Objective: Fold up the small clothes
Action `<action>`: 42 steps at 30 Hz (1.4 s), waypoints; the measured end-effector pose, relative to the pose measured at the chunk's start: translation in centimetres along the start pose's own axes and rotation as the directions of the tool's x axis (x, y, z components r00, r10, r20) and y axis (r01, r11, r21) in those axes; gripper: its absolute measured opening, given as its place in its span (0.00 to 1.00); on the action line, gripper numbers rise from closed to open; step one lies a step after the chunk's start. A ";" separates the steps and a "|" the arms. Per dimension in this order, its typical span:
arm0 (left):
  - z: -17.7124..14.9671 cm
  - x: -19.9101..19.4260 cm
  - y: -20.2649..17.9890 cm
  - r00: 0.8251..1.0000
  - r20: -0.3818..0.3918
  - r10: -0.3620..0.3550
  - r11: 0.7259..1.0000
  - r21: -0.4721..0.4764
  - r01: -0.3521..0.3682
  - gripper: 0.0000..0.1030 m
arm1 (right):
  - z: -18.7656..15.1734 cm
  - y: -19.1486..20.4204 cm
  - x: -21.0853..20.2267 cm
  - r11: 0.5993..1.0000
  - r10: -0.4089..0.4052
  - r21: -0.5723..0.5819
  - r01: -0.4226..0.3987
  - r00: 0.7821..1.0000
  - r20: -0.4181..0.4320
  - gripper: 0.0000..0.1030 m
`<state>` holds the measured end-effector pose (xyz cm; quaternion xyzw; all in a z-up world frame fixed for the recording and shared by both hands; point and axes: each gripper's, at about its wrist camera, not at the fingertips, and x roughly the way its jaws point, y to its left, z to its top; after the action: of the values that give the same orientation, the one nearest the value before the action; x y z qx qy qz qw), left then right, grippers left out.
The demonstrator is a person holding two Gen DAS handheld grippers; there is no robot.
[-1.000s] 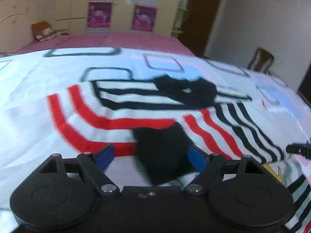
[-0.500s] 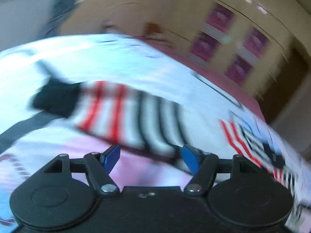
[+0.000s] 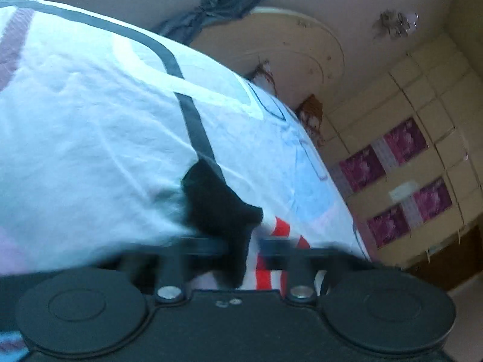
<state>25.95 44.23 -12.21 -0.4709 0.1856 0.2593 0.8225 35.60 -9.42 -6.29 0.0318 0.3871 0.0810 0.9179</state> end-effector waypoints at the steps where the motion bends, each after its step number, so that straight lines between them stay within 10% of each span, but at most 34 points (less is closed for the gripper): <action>1: 0.0 -0.3 -0.4 0.999 0.033 -0.027 1.000 0.003 0.027 0.05 | 0.0 -0.2 0.0 1.000 -0.005 0.005 0.005 1.000 -0.002 0.24; 6: -1.9 -0.4 -5.8 0.988 0.024 -0.152 0.977 0.156 0.146 0.05 | 0.1 -1.2 -0.4 0.999 -0.019 0.033 0.019 1.000 0.009 0.24; 16: -11.8 -0.1 -18.4 0.924 -0.216 -0.316 0.836 0.397 0.378 0.05 | -0.2 -3.3 -1.7 0.997 -0.022 0.078 0.019 0.999 0.031 0.24; 33: -32.1 3.0 -28.9 0.826 -0.557 -0.088 0.539 0.671 0.510 0.07 | -0.6 -10.4 -6.0 0.987 -0.076 0.148 0.066 0.995 0.062 0.24; 36: -35.2 2.8 -29.7 0.794 -0.604 -0.067 0.475 0.680 0.558 0.43 | -0.7 -11.3 -6.5 0.982 -0.074 0.176 0.063 0.996 0.058 0.24; 38: -36.4 1.4 -29.8 0.766 -0.633 -0.112 0.437 0.661 0.610 0.87 | -0.7 -11.5 -6.6 0.978 -0.086 0.197 0.074 0.995 0.053 0.35; 39: -36.5 0.9 -29.7 0.754 -0.645 -0.121 0.425 0.653 0.627 0.88 | -0.7 -11.5 -6.6 0.977 -0.083 0.202 0.072 0.995 0.051 0.71; 42: -34.8 -1.5 -28.7 0.774 -0.611 -0.164 0.386 0.683 0.620 0.78 | -0.4 -10.7 -6.7 0.984 -0.017 0.180 0.001 0.996 0.082 0.77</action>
<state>39.87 1.39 -8.85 -0.0730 0.3511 -0.1945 0.9130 32.01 -21.12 -3.14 0.1160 0.3544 0.0402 0.9270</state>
